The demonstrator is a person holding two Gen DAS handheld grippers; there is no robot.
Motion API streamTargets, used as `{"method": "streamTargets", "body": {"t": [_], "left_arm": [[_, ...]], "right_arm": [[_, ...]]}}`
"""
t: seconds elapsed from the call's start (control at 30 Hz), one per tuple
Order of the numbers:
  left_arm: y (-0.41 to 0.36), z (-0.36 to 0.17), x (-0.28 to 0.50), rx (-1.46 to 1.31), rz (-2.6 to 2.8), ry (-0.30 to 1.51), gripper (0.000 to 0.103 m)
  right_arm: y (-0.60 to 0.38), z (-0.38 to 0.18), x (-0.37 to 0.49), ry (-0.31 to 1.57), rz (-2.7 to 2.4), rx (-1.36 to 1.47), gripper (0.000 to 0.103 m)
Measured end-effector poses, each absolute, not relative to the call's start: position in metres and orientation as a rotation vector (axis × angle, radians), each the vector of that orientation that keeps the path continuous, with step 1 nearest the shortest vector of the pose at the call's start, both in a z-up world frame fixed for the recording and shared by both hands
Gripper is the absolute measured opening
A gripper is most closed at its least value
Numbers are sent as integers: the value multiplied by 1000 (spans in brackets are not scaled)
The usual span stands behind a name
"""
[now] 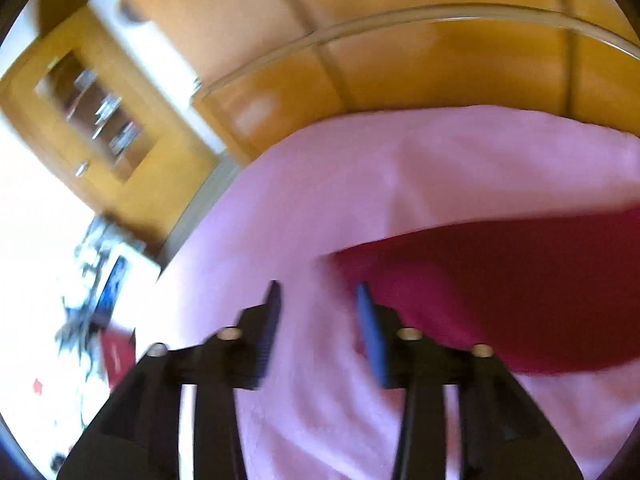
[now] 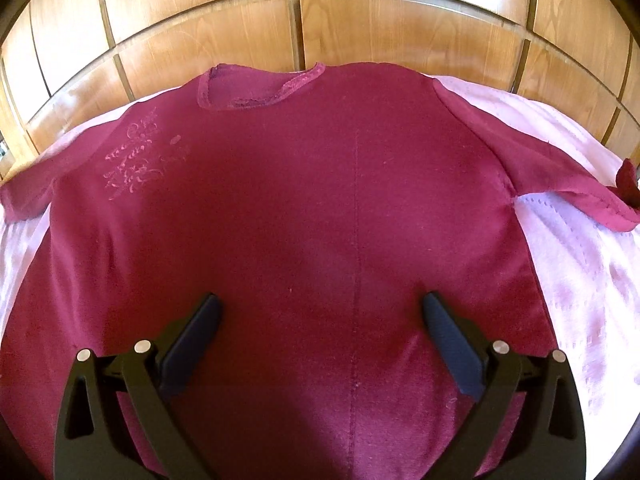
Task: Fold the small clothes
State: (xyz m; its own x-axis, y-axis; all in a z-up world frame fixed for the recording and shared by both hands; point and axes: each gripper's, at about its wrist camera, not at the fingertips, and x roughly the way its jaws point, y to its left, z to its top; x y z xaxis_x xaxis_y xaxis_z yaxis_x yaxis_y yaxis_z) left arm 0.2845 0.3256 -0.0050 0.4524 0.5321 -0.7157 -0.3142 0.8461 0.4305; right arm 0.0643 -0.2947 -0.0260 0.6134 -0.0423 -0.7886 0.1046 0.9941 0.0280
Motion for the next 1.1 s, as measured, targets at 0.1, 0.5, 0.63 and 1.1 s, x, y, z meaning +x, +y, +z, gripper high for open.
{"method": "streamTargets", "body": {"t": [0.1,0.5,0.63,1.1], "left_arm": [[361,-10,264,-28,592,969,58],[351,-58,265,-456,399,943,37],[349,-71,272,-396,497,978,13],[234,-23,192,-376,276,812,31]], "right_arm": [[-295,-27,65,906,-83,73,101],[-293,-29,66,907,-89,59,101],[-294,-29,66,905,-87,62,101],[-295,-29,66,905,-87,68,101]]}}
